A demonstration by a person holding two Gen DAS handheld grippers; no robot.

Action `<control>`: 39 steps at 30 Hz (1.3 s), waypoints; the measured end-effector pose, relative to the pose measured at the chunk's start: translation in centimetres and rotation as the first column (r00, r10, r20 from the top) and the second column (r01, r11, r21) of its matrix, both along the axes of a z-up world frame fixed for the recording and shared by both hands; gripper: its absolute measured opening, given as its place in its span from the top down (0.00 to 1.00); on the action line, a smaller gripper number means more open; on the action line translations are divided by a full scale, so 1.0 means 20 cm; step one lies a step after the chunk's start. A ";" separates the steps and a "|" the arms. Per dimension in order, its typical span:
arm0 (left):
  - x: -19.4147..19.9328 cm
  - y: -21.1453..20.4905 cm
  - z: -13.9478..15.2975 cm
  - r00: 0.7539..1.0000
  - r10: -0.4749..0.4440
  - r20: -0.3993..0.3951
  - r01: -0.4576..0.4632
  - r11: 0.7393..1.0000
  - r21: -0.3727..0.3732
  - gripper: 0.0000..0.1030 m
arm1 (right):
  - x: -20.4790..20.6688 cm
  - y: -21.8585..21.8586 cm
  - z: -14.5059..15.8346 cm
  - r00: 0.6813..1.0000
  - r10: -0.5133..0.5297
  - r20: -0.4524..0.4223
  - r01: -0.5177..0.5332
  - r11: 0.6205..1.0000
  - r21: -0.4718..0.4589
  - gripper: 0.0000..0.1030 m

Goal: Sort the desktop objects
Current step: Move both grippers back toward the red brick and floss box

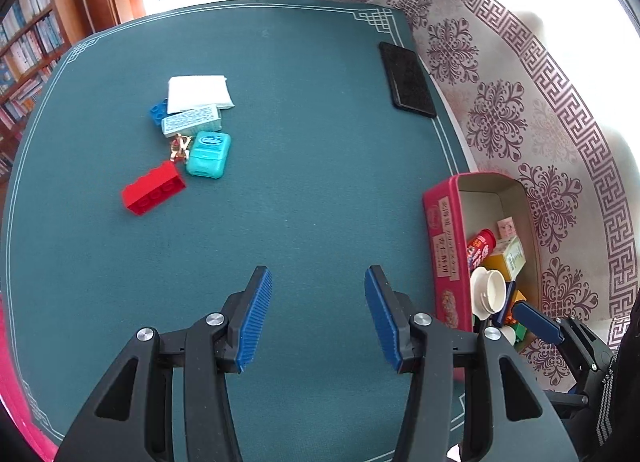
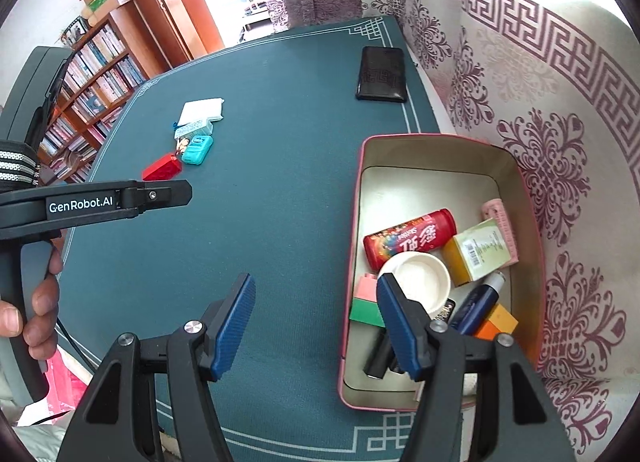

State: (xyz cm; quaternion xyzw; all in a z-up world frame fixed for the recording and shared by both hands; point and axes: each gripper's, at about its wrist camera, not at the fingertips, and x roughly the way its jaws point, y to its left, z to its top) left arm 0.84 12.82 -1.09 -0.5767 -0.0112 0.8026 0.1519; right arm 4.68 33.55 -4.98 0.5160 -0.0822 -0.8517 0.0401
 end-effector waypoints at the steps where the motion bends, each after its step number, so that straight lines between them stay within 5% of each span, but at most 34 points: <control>1: -0.02 -0.04 0.00 1.000 0.010 -0.001 -0.010 1.000 -0.003 0.49 | -0.02 -0.03 -0.01 1.000 0.005 0.004 -0.005 1.000 -0.004 0.35; 17: -0.38 -0.58 -0.19 0.992 0.119 0.037 -0.117 0.991 -0.067 0.50 | -0.24 -0.38 -0.16 0.993 0.057 0.101 -0.056 0.998 -0.008 0.35; 29: -0.57 -0.60 -0.41 0.997 -0.001 0.074 0.008 0.995 -0.099 0.50 | -0.33 -0.50 -0.28 0.982 0.031 0.187 -0.035 0.999 0.015 0.35; 39: -0.62 -0.59 -0.50 0.996 -0.042 0.079 0.045 0.998 -0.041 0.50 | -0.40 -0.56 -0.31 0.977 0.015 0.213 -0.022 0.999 0.031 0.35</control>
